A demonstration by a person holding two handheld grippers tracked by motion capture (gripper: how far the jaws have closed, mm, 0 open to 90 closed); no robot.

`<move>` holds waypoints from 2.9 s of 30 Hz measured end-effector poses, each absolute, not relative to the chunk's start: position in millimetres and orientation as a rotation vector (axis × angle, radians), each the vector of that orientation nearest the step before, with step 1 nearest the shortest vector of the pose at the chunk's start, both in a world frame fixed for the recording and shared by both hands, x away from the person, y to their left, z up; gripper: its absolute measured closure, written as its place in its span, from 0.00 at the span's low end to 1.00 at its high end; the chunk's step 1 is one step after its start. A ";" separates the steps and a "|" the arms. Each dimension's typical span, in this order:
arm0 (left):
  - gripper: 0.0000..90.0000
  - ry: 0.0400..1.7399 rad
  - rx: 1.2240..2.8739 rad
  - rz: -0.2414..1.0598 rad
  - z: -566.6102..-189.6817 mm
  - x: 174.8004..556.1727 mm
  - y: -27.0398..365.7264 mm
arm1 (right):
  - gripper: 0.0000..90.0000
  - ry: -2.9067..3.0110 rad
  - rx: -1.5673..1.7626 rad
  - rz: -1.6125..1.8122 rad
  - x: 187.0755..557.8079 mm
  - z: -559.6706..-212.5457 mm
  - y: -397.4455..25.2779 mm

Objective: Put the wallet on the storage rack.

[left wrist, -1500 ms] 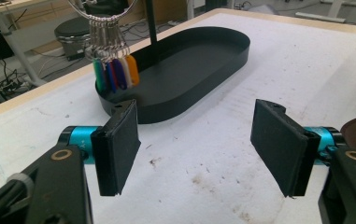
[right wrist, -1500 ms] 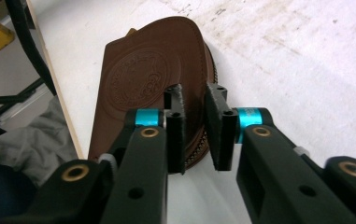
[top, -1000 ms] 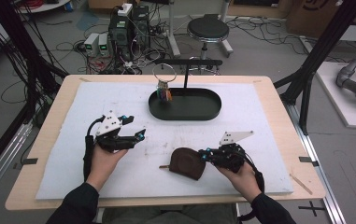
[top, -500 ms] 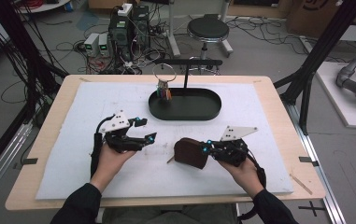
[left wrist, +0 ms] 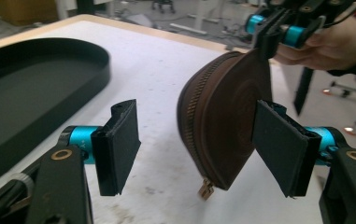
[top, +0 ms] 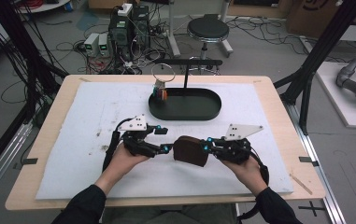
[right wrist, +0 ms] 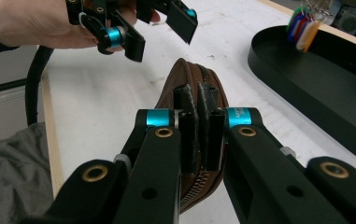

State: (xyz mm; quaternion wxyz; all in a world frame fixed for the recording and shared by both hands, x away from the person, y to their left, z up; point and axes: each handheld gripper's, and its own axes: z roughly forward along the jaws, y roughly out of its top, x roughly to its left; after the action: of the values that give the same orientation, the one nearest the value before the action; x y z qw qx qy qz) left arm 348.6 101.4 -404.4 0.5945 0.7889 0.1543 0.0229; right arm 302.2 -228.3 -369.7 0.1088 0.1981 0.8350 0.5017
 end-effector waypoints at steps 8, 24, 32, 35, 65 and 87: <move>0.37 0.365 1.833 -0.084 -417.1 358.4 94.8 | 0.98 2.464 0.511 1.515 299.0 -365.7 -227.3; 0.71 0.240 1.795 -0.161 -418.4 358.5 91.8 | 0.98 2.466 0.468 1.568 299.0 -363.6 -229.3; 0.77 0.207 1.783 -0.104 -409.1 353.4 94.7 | 0.84 2.446 0.503 1.628 302.7 -363.5 -236.4; 0.77 0.212 1.774 -0.089 -405.9 353.0 97.0 | 0.69 2.432 0.535 1.652 304.6 -364.2 -240.8; 0.76 0.200 1.737 -0.032 -380.4 342.2 100.8 | 0.72 2.478 0.566 1.784 314.6 -377.7 -238.1; 0.45 0.315 1.709 0.100 -373.7 339.7 113.2 | 0.76 2.397 0.582 1.778 313.0 -374.3 -243.3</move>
State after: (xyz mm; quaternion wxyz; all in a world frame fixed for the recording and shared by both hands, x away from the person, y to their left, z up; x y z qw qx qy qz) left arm 339.7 113.2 -373.7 0.6444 0.7508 0.1382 0.0439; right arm 313.0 -243.3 -374.3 0.0502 0.1912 0.7873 0.5840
